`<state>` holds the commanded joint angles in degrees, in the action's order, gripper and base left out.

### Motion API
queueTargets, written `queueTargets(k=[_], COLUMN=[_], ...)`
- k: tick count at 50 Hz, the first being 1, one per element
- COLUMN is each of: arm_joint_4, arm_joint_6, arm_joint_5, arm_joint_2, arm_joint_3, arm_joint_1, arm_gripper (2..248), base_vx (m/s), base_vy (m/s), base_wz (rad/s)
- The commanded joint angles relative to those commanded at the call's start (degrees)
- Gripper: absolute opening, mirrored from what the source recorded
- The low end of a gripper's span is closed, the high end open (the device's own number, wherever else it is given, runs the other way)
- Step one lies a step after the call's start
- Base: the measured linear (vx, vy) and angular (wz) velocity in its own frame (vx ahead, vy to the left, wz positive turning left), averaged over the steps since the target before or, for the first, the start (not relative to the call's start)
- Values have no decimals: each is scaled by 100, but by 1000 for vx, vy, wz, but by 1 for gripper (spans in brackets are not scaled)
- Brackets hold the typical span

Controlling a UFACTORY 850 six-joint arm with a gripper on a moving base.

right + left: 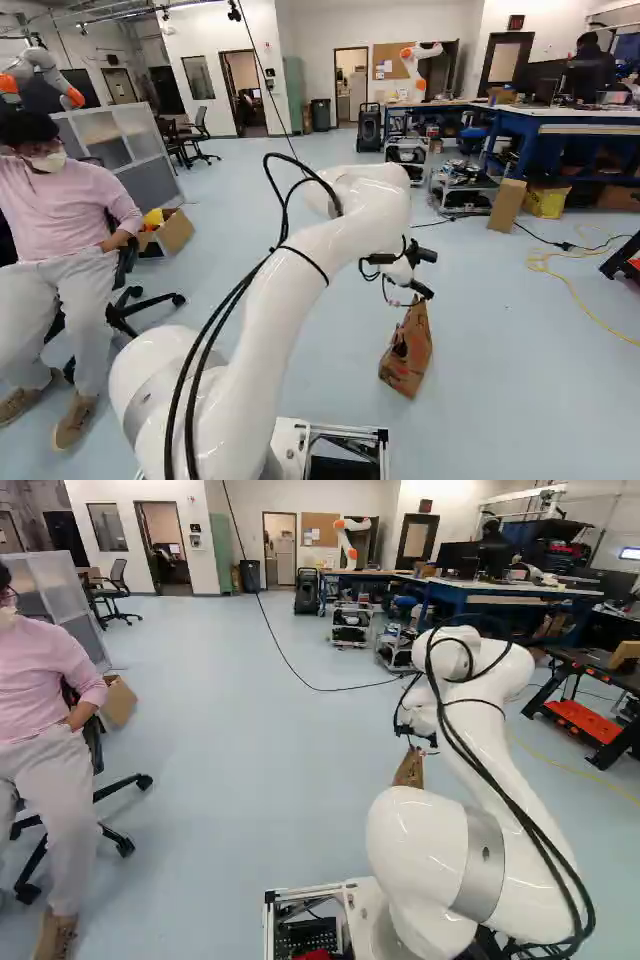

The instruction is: Pick up the grocery bag from the ground

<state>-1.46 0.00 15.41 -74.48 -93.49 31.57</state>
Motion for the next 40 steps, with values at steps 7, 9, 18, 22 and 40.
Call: queueTargets(k=[7, 9, 18, 22, 40], arm_joint_4=[0, 0, 0, 0, 0], arm_joint_6=[0, 0, 0, 0, 0], arm_joint_5=[-419, -544, -1070, -1295, -1729], arm_joint_2=[-415, -511, -881, -1048, -1765], arm_joint_3=[-512, -616, -975, -1129, -1816], arm_joint_1=[47, 53, 62, 63, 64], arm_gripper=[247, 247, 247, 247, 247], base_vx=[0, 0, 0, 0, 0], base_vy=[0, 0, 0, 0, 0], base_wz=[0, 0, 0, 0, 0])
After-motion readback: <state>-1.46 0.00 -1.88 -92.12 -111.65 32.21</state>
